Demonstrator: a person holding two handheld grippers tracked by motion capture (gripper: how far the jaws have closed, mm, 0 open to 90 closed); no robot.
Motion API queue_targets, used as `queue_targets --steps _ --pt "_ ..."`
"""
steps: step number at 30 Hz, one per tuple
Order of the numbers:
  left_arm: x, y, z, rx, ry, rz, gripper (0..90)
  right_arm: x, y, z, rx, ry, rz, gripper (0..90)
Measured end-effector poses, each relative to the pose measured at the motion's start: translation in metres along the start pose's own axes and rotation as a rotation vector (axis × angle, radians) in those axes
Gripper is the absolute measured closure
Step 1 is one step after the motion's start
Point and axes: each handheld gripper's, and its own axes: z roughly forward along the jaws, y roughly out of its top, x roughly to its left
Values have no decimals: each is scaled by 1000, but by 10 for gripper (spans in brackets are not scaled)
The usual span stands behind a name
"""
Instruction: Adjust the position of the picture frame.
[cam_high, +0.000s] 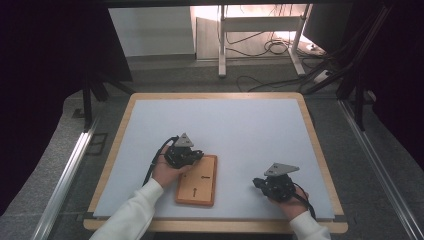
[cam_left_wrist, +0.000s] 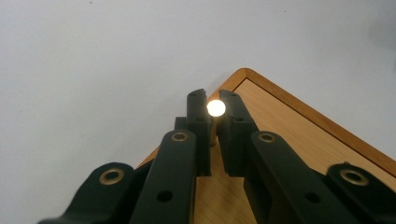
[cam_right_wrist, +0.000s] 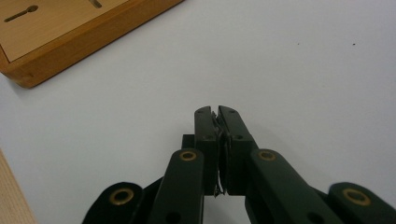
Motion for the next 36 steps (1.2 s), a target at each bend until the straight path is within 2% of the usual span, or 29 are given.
queue_targets --steps 4,7,13,15,18,21,26,29,36 --pt "4 -2 -1 -6 2 -15 843 1 0 1 -2 1 -3 867" --pt "3 -2 -1 -10 4 -10 843 1 0 1 -2 1 -5 865" --pt "6 -4 -1 -35 -16 -28 833 1 0 2 1 2 -6 844" --pt "7 -4 -2 -46 -18 -41 737 1 0 2 -1 -2 -12 782" --pt "6 -7 -10 -58 2 -40 509 1 -1 3 -6 -12 -19 594" --pt "6 -12 -20 -62 18 -38 394 0 -2 4 -15 -14 -11 475" --pt "9 -17 -31 -78 -6 -50 331 1 -1 3 -32 -37 -11 357" --pt "9 -17 -32 -85 -17 -45 313 1 -2 3 -34 -38 -9 323" --pt "6 -17 -29 -63 -14 -22 299 1 -2 5 -39 -35 -14 282"
